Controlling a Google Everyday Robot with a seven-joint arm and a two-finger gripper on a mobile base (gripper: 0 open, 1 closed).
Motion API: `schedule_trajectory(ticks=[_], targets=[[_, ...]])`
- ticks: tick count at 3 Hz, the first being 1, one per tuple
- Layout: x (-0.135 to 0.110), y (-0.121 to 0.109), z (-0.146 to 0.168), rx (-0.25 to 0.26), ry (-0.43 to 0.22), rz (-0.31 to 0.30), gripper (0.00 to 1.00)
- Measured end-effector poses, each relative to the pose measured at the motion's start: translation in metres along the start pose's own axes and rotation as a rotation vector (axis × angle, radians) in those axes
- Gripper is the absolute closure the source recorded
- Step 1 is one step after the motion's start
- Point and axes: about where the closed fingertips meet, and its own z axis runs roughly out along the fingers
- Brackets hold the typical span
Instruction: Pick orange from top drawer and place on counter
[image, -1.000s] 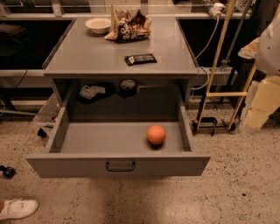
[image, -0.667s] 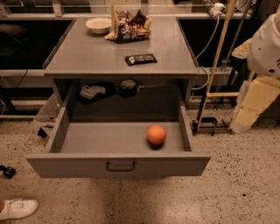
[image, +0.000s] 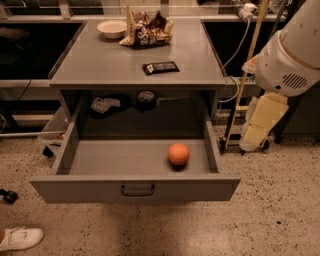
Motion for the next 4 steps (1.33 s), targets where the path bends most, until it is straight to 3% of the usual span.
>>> schedule_trajectory(ticks=[1,2,3,4], targets=[[-0.009,-0.005,0.015,0.015,-0.053,-0.009,0.00],[-0.057,-0.030,0.069,-0.011,-0.183,-0.038,0.00],[-0.104,-0.051,0.134,-0.044,-0.264,-0.061,0.00],[-0.130,-0.063,0.189,-0.056,-0.269,-0.077,0.00]])
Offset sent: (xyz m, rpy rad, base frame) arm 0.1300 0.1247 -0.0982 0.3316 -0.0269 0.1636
